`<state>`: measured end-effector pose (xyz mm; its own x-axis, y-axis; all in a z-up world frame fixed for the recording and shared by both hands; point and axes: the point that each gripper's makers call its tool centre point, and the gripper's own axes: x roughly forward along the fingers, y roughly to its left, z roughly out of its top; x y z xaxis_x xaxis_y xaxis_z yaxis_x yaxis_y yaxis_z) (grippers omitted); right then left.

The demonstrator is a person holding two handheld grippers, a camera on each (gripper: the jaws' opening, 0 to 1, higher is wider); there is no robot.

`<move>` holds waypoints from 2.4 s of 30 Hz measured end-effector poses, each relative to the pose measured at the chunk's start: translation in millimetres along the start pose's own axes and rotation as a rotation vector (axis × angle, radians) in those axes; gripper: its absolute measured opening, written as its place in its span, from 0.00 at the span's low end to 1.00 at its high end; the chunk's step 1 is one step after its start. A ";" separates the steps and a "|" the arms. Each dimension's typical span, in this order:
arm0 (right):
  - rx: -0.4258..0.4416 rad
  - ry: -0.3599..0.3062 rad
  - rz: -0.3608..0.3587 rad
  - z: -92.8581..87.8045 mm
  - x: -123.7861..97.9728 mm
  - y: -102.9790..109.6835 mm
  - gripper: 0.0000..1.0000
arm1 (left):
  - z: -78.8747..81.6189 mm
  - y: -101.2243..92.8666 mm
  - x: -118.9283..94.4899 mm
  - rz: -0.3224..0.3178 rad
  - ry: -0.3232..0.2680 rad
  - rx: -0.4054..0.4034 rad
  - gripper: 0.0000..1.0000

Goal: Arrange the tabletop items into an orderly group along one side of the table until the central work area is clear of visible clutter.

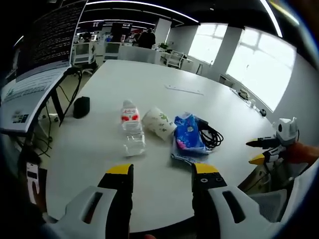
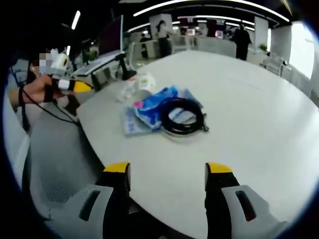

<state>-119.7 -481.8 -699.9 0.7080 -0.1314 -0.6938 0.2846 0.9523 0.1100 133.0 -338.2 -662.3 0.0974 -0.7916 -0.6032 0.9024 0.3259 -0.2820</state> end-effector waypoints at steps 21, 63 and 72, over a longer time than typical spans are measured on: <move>-0.104 0.087 0.025 -7.8 8.9 12.0 0.62 | 36.8 22.0 41.1 0.053 -0.002 -0.057 0.42; -0.140 0.124 0.074 -7.4 20.6 20.9 0.60 | 36.5 57.5 114.3 0.120 0.092 -0.145 0.41; -0.141 0.120 0.070 -6.1 18.3 21.0 0.60 | 23.7 58.9 116.8 0.123 0.122 -0.154 0.40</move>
<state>-104.6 -462.6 -714.6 0.6382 -0.0380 -0.7690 0.1384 0.9882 0.0659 207.5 -423.7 -731.7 0.1424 -0.6759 -0.7231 0.8112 0.4984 -0.3060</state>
